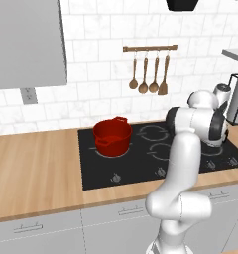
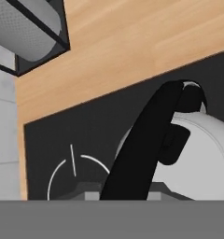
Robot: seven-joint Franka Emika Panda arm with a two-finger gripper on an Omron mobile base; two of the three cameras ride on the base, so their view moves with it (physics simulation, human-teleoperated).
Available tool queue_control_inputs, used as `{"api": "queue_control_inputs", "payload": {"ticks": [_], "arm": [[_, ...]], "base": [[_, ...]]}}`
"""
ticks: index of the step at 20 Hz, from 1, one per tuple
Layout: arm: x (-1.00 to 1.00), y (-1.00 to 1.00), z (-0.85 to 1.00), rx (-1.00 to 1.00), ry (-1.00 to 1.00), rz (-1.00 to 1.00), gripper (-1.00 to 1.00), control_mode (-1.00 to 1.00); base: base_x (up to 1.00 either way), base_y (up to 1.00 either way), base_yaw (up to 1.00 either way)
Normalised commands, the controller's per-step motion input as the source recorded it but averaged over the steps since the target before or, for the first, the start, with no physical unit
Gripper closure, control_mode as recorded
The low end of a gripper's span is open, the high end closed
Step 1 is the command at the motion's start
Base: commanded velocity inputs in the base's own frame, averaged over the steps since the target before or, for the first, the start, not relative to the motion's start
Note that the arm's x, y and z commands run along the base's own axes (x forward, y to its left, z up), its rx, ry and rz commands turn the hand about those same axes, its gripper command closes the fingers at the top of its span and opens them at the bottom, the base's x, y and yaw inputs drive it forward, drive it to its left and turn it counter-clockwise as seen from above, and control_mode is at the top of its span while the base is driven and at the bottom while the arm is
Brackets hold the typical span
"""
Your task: Pick the kettle from the counter and place it on a stove burner. Then turn the burner on.
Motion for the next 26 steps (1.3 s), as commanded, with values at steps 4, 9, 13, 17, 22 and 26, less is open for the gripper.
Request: {"api": "queue_control_inputs", "payload": {"ticks": [4, 9, 13, 17, 22, 26], "arm": [[-0.06, 0.19, -0.66, -0.03, -0.14, -0.05, 1.0, -1.0], [-0.01, 0.25, -0.53, -0.02, -0.08, -0.05, -1.0, -1.0], [0.0, 0.16, -0.34, 0.0, -0.02, -0.04, -1.0, -1.0], [-0.02, 0.14, -0.06, 0.0, 0.0, -0.03, -1.0, -1.0], [-0.22, 0.02, -0.1, 0.0, 0.0, -0.03, -1.0, -1.0], [-0.39, 0.0, 0.02, 0.0, -0.02, -0.01, -1.0, -1.0]], "base": [[0.0, 0.0, 0.0], [0.0, 0.0, 0.0], [0.0, 0.0, 0.0], [0.0, 0.0, 0.0], [0.0, 0.0, 0.0], [0.0, 0.0, 0.0]]}}
